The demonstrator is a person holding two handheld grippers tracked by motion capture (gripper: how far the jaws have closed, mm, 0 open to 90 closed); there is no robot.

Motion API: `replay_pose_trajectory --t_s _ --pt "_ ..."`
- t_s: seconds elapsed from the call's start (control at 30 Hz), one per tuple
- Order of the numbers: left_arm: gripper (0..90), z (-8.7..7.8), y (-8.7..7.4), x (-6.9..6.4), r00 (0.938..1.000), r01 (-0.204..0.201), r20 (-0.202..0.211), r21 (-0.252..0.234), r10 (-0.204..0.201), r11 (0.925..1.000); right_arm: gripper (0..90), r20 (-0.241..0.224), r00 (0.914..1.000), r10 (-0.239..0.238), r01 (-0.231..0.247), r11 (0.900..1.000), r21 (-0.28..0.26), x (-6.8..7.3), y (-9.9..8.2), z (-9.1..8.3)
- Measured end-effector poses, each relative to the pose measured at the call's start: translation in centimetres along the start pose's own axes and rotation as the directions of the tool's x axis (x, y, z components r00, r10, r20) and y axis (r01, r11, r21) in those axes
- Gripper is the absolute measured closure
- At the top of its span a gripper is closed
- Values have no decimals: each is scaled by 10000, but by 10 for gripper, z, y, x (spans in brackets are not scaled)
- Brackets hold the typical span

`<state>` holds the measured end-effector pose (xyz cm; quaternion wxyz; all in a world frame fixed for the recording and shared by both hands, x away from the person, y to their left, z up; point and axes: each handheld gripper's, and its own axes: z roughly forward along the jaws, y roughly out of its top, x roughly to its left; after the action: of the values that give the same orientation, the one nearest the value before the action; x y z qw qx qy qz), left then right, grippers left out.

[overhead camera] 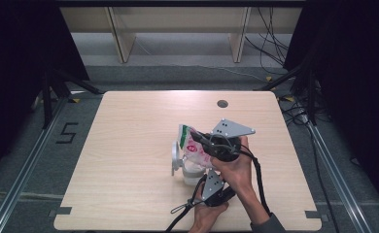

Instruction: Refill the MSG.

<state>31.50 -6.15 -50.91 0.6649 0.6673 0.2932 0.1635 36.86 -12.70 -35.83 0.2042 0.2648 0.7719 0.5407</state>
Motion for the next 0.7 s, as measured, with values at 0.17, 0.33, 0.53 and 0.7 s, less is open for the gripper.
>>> replay_pose_trajectory --t_s 0.17,0.33,0.53,0.7 --pt "780 1 0 0 10000 58 15 -30 -58 10000 900 -69 9999 -133 133 9999 -83 -2 0 1" --pt "780 1 0 0 9999 109 43 -40 -108 9999 900 44 10000 -79 79 10000 -22 -2 -1 1" --pt "780 1 -1 0 9999 126 9 -35 -126 9999 900 -109 9995 -292 293 9996 62 -2 -1 2" --pt "780 1 -1 0 9999 123 -9 -33 -123 9999 900 -115 9995 -295 295 9995 55 -3 -1 2"
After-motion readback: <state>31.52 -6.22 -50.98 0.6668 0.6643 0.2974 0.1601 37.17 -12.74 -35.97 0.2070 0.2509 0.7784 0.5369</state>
